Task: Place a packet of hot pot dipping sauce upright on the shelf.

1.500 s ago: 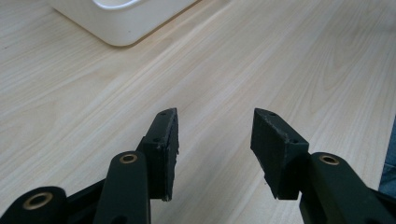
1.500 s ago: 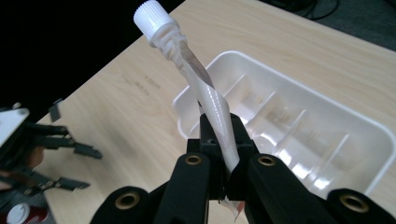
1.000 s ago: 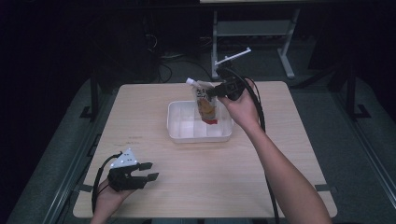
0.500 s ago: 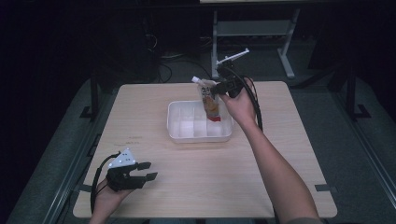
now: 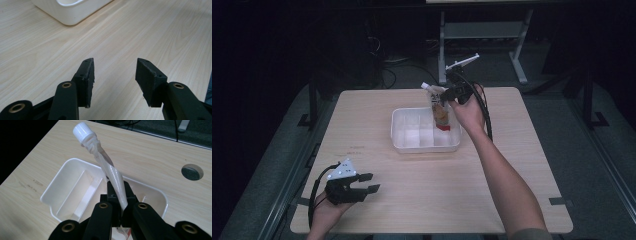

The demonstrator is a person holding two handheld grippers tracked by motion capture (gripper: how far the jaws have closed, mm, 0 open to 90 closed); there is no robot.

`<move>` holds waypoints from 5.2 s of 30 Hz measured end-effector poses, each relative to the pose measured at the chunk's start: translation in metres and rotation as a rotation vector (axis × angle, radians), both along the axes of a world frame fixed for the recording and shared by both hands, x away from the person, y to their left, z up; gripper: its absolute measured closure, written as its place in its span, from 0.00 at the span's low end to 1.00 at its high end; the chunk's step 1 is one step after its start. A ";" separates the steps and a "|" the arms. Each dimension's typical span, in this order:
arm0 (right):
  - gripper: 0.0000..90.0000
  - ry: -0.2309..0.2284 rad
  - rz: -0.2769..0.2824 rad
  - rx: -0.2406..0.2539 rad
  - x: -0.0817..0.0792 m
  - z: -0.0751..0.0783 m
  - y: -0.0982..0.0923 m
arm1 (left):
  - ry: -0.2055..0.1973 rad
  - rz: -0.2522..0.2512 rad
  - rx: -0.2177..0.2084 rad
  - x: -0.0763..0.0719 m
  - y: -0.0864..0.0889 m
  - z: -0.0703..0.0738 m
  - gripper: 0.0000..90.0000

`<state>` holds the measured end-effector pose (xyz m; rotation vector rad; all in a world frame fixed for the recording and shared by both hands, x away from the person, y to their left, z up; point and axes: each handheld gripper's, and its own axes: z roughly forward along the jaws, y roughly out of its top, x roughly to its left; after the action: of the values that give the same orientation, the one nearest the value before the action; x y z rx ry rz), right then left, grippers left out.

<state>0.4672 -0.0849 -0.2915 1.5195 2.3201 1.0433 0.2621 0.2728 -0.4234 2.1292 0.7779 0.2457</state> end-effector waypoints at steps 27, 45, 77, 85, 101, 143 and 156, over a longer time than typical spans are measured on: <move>0.98 0.065 0.014 -0.016 0.010 -0.015 0.016 | -0.006 0.004 -0.004 0.000 0.001 0.000 0.55; 0.97 0.101 0.022 -0.028 0.014 -0.031 0.023 | -0.006 0.009 -0.007 0.000 0.002 0.000 0.55; 0.90 0.164 0.067 -0.026 0.008 -0.043 0.014 | -0.004 -0.004 0.003 0.001 -0.002 -0.001 0.55; 0.89 0.178 0.092 -0.017 0.003 -0.043 0.013 | -0.008 -0.003 0.004 0.002 -0.003 0.000 0.55; 0.84 0.202 0.119 0.030 -0.009 -0.047 0.002 | -0.004 -0.003 0.003 0.002 -0.004 -0.001 0.54; 0.65 0.134 0.180 0.102 -0.035 -0.033 -0.035 | -0.004 -0.005 0.016 0.003 -0.008 -0.003 0.52; 0.57 0.097 0.227 0.144 -0.053 -0.035 -0.056 | 0.002 0.003 0.021 0.003 -0.007 -0.005 0.50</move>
<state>0.4140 -0.1412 -0.3260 1.4072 2.5840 1.2403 0.2647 0.2662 -0.4281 2.1483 0.7833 0.2544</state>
